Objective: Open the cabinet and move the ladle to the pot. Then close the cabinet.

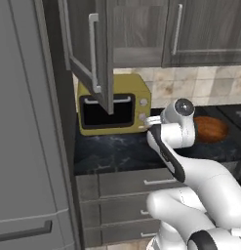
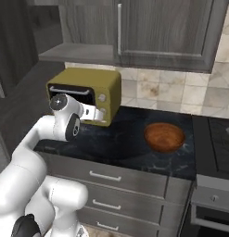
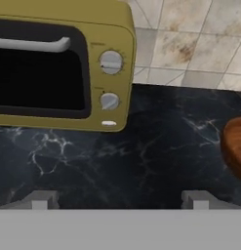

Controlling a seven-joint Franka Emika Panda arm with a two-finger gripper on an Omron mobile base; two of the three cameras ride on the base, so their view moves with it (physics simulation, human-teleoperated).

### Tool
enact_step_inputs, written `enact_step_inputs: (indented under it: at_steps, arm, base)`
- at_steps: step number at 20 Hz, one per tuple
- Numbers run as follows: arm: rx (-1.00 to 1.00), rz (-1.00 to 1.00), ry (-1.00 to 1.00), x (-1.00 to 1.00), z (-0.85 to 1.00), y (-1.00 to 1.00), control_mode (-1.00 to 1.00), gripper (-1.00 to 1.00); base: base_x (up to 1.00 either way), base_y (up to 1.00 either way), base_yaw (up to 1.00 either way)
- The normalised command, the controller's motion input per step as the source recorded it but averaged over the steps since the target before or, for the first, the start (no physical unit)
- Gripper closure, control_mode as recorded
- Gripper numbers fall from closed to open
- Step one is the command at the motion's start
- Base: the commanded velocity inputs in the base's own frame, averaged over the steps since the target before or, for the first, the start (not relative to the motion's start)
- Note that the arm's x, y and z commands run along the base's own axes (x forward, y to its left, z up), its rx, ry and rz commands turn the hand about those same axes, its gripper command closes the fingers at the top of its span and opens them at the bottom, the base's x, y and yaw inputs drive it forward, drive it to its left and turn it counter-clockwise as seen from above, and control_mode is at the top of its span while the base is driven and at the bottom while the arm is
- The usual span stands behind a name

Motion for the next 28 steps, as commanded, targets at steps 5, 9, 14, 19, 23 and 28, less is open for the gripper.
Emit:
enact_step_inputs:
  at_steps: [5,9,14,19,23,28]
  arm:
    - [0.0,0.0,0.0,0.0,0.0,0.0,1.0,-1.0]
    - [0.0,0.0,0.0,0.0,0.0,0.0,1.0,-1.0]
    - [0.0,0.0,0.0,0.0,0.0,0.0,1.0,-1.0]
    - [0.0,0.0,0.0,0.04,0.0,0.0,-1.0,-1.0]
    - [0.0,0.0,-0.01,-0.12,0.0,0.0,-1.0,-1.0]
    - [0.0,0.03,-0.05,-0.38,0.01,0.0,-1.0,-1.0]
  base:
    - [0.35,0.44,0.0]
    - [0.47,0.23,0.0]
    - [0.4,0.05,0.0]
    - [0.0,0.0,0.0]
    - [0.0,0.0,0.0]
    - [0.0,0.0,0.0]
